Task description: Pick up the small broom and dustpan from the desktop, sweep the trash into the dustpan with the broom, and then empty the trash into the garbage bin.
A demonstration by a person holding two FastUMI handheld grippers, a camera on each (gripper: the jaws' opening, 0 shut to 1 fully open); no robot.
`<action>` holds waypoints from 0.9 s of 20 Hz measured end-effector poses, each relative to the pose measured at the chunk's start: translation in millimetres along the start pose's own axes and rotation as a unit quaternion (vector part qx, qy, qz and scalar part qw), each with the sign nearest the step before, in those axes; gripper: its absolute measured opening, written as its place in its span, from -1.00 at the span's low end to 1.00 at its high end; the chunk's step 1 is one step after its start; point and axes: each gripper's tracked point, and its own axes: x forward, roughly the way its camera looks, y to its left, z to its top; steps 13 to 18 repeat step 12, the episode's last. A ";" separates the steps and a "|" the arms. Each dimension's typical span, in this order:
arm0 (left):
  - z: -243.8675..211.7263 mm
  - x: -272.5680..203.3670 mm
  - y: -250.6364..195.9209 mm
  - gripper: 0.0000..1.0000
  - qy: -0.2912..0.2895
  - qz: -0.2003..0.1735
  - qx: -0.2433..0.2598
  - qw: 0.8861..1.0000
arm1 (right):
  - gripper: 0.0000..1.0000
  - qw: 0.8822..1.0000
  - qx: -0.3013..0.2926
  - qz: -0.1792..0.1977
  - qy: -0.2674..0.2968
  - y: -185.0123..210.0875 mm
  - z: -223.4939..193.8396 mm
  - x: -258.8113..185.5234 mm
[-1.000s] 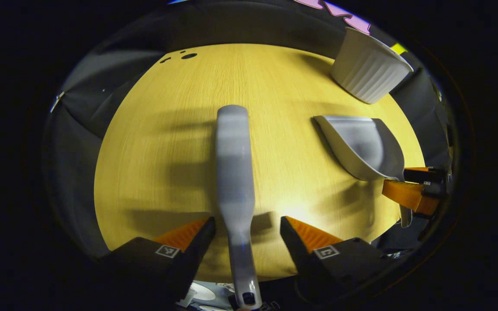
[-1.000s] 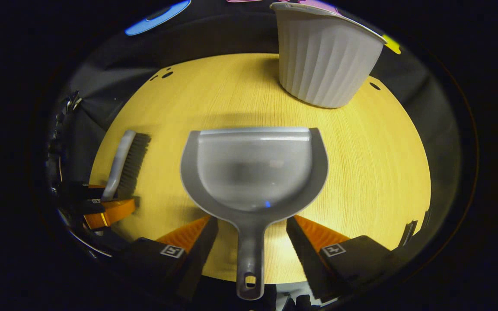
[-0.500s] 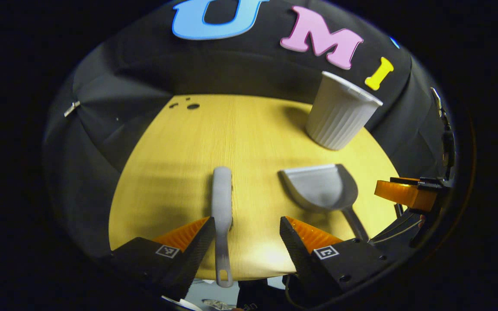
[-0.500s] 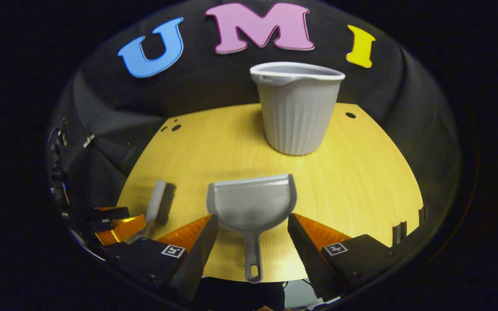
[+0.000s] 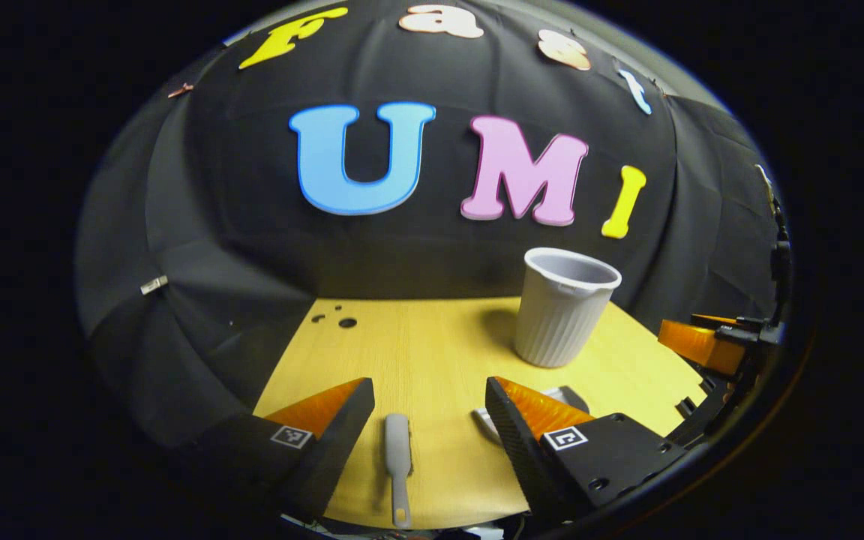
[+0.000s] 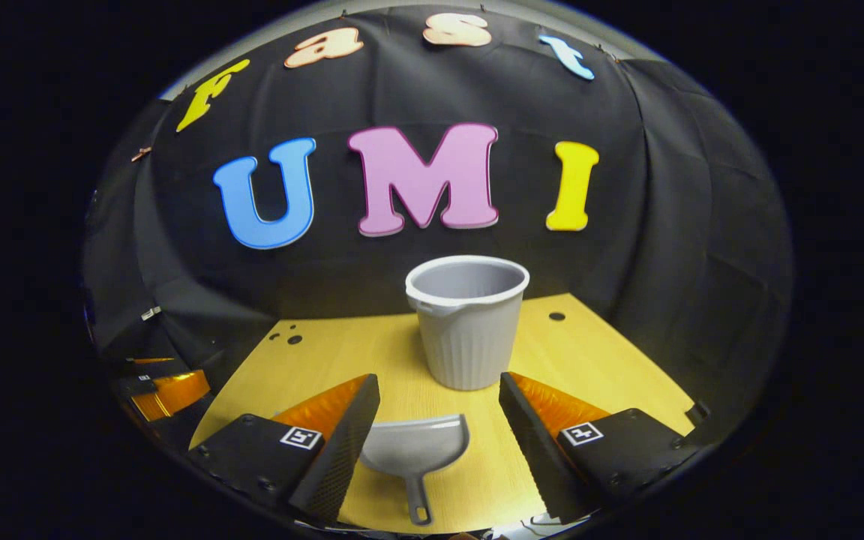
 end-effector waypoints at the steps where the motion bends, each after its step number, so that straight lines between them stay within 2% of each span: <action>1: 12.8 -4.3 -3.5 0.92 -0.022 -0.004 0.003 1.000 | 0.98 1.000 -0.006 -0.003 -0.021 -0.2 9.4 -4.6; 3: 30.8 -14.2 -7.8 0.92 -0.065 -0.006 0.008 0.998 | 0.98 0.999 -0.015 -0.001 -0.053 1.1 22.5 -13.7; 5: 30.5 -23.1 -12.2 0.92 -0.087 -0.011 0.015 0.996 | 0.98 0.997 -0.022 -0.009 -0.072 -1.2 27.4 -19.5; 8: 14.8 -27.2 -25.6 0.92 -0.076 -0.023 0.016 0.997 | 0.98 0.998 -0.007 -0.016 -0.063 5.4 16.5 -23.8; 12: 15.2 -25.6 -20.1 0.92 -0.080 -0.018 0.015 0.996 | 0.98 0.999 -0.013 -0.023 -0.032 2.6 -5.2 -23.0; 18: 15.2 -25.6 -20.1 0.92 -0.080 -0.018 0.015 0.996 | 0.98 0.999 -0.013 -0.023 -0.032 2.6 -5.2 -23.0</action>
